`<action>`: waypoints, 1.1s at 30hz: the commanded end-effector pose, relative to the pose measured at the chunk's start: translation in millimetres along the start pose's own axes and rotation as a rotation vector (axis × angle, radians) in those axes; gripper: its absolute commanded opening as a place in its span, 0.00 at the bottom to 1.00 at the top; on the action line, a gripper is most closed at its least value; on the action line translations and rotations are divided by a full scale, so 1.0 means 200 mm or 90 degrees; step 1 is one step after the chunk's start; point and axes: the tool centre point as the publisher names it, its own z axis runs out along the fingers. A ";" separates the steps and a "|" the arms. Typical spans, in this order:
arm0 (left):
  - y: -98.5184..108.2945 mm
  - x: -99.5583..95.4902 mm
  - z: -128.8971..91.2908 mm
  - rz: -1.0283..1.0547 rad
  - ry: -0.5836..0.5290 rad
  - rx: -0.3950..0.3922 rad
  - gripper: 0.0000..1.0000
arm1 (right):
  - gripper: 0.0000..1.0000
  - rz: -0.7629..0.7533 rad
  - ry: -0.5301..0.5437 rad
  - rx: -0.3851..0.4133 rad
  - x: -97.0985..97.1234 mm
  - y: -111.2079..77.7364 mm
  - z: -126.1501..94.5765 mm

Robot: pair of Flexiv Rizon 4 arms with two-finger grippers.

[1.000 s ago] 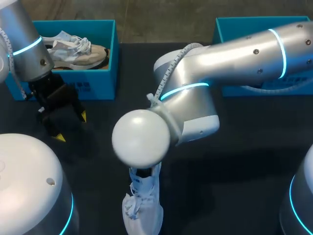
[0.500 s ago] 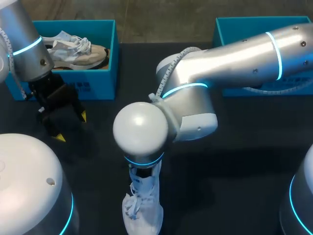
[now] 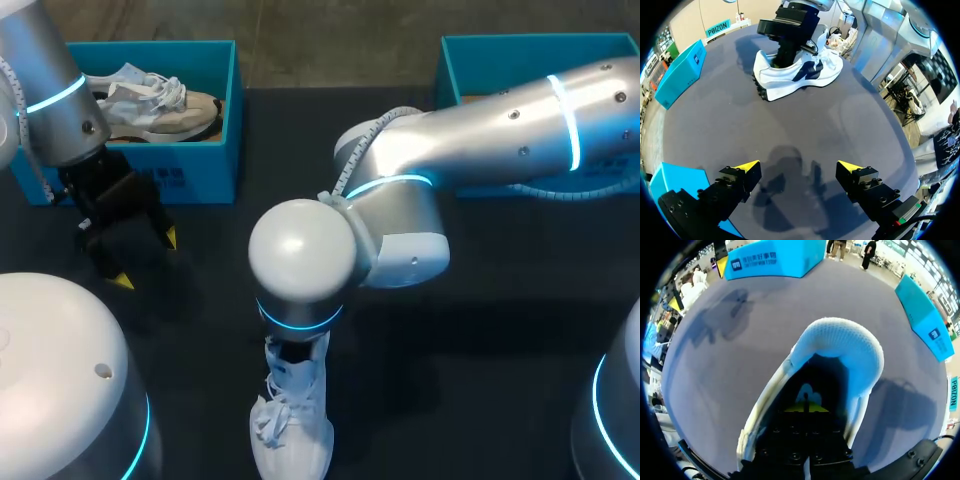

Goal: Take the shoe out of the shoebox, open the shoe tongue, remove and reinsert the insole, then place the shoe into the shoebox

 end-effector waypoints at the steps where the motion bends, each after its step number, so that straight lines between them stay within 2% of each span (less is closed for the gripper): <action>1: 0.00 0.00 0.00 0.000 0.000 -0.001 1.00 | 0.00 0.211 -0.011 -0.009 0.05 -0.12 0.04; 7: 0.00 0.00 0.00 0.000 0.000 -0.001 1.00 | 0.00 0.209 -0.017 -0.011 0.05 -0.12 -0.01; 18: 0.00 0.00 0.00 0.000 0.000 -0.001 1.00 | 0.00 0.180 -0.019 -0.041 0.04 0.03 -0.13; 25: 0.00 0.00 0.00 0.000 0.000 -0.001 1.00 | 0.00 0.177 -0.039 -0.006 0.04 0.08 -0.20; 33: 0.00 0.00 0.00 0.000 0.000 -0.001 1.00 | 0.00 0.199 -0.053 0.036 0.06 0.03 -0.27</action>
